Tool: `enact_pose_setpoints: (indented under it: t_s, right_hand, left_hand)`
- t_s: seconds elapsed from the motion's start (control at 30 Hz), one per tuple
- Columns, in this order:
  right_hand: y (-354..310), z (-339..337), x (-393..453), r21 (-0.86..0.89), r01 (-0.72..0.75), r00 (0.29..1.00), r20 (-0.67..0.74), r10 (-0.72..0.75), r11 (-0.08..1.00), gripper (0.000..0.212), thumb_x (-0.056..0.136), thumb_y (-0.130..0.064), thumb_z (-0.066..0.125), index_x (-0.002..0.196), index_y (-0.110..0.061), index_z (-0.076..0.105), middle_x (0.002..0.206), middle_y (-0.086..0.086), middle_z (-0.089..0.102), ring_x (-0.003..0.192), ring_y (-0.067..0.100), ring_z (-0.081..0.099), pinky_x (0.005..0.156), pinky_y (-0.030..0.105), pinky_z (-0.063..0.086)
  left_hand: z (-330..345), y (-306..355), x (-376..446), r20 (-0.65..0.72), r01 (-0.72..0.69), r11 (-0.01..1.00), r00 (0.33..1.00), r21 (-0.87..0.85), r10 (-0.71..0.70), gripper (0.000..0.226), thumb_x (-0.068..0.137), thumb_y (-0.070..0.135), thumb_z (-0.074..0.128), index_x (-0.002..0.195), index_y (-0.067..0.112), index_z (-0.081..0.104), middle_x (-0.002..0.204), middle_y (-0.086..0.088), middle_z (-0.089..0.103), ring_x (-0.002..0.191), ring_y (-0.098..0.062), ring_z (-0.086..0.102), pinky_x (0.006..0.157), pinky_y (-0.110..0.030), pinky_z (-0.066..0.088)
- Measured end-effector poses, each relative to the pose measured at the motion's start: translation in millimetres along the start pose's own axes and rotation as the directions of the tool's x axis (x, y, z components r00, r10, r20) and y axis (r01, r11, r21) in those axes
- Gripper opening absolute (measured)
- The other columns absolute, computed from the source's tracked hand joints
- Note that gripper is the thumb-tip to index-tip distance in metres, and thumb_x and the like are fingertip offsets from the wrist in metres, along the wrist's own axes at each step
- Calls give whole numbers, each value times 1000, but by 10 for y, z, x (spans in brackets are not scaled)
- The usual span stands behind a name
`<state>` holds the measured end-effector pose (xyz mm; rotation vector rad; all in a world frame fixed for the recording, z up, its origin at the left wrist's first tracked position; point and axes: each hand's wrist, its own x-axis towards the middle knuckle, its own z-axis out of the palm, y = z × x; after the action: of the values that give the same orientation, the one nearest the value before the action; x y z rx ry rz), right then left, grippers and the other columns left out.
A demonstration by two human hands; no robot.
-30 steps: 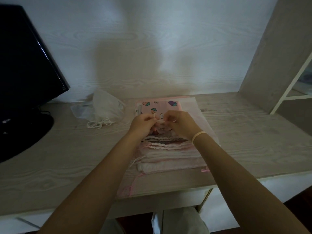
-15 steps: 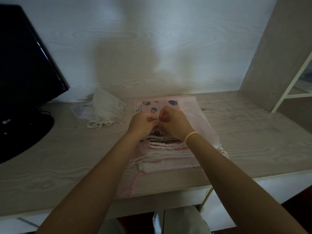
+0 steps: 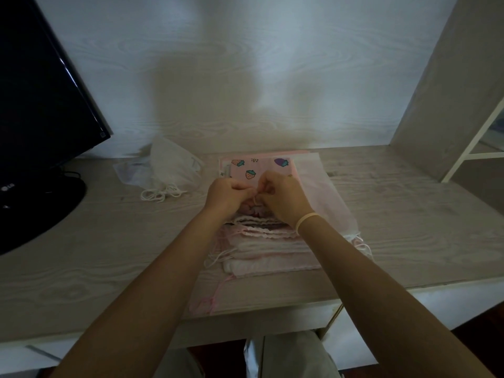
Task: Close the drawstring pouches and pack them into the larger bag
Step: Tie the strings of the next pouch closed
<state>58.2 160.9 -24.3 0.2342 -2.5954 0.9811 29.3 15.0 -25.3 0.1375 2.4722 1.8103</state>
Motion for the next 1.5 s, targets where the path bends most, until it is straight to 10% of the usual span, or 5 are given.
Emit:
enact_pose_setpoints:
  t_s: [0.63, 0.83, 1.0, 1.27, 1.5]
  right_hand:
    - [-112, -78, 13, -493, 245, 961, 238, -141, 835, 18, 86, -6, 60, 104, -5, 59, 104, 12, 58, 96, 29, 54, 85, 39, 49]
    - [-86, -117, 81, -89, -204, 926, 307, 222, 975, 16, 96, -15, 50, 82, -13, 59, 82, 4, 61, 74, 21, 53, 68, 31, 43]
    - [-50, -197, 59, 330, -584, 759, 545, 355, 742, 22, 97, -9, 49, 78, -9, 58, 66, 3, 51, 58, 14, 43, 53, 23, 36]
    - [-21, -228, 44, 442, -692, 700, 605, 379, 571, 21, 97, -7, 49, 78, -7, 58, 64, 3, 48, 57, 12, 42, 55, 22, 35]
    - [43, -278, 24, 512, -589, 803, 461, 378, 626, 17, 87, 2, 63, 102, 8, 69, 73, 11, 65, 61, 13, 56, 58, 22, 48]
  left_hand:
    - [47, 94, -113, 45, -189, 878, 981, 440, 189, 13, 86, 24, 70, 86, 12, 75, 85, -6, 71, 83, -21, 65, 84, -37, 54]
    - [38, 46, -160, 16, -257, 846, 959, 467, 283, 13, 86, 21, 72, 96, 13, 72, 92, 1, 70, 85, -14, 63, 68, -23, 43]
    - [68, -7, -239, -60, -287, 882, 941, 375, 332, 19, 87, 21, 71, 89, 18, 52, 91, 3, 64, 84, -14, 62, 68, -33, 54]
    - [110, -7, -253, -27, -319, 896, 939, 309, 344, 12, 76, 13, 80, 84, 15, 71, 84, 3, 71, 81, -13, 67, 79, -37, 58]
    - [98, 9, -219, -27, -319, 839, 930, 442, 367, 21, 79, 23, 77, 66, 20, 61, 86, 4, 51, 79, -12, 51, 67, -24, 40]
